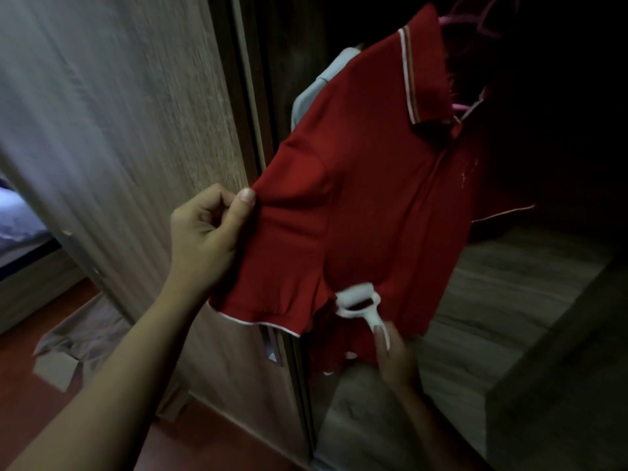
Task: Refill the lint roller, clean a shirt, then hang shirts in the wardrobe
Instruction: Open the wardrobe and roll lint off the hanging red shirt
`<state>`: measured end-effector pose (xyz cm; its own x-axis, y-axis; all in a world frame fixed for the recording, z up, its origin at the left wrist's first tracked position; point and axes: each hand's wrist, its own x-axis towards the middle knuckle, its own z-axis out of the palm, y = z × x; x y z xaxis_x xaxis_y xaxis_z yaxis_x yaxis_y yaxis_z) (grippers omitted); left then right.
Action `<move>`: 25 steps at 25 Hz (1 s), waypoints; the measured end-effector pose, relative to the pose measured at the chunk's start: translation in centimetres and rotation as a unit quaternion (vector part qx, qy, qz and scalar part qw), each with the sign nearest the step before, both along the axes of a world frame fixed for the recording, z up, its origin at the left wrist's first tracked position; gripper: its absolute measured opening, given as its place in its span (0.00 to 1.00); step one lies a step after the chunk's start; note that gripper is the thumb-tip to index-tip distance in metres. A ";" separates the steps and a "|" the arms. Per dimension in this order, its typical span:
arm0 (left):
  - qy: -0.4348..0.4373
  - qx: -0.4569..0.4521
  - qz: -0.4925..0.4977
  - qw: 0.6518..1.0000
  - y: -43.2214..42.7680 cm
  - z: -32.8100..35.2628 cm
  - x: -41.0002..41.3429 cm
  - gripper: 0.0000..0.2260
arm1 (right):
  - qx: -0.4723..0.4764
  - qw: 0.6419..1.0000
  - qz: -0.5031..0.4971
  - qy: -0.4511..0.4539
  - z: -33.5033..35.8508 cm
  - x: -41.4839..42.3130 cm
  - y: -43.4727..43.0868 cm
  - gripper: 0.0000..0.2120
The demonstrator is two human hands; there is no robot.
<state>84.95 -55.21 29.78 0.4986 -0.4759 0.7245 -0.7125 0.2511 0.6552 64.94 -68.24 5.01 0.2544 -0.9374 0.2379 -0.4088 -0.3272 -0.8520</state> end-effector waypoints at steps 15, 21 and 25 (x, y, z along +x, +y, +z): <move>0.008 -0.015 0.003 1.000 -0.1 -0.3 0.1 0.17 | -0.054 0.988 0.040 -0.136 6.1 2.9 6.1 0.27; 0.003 -0.007 -0.001 1.000 0.1 -0.3 0.1 0.16 | -0.095 0.985 -0.053 -0.135 13.2 2.1 -4.3 0.13; 0.010 -0.008 -0.006 1.000 0.1 -0.3 0.1 0.15 | -0.055 0.977 -0.125 -0.162 17.2 -0.5 -11.4 0.17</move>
<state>85.01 -55.12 29.48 0.5080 -0.4708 0.7213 -0.6957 0.2694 0.6659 64.42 -79.65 22.23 -0.0851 -0.9251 0.3700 -0.2016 -0.3477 -0.9157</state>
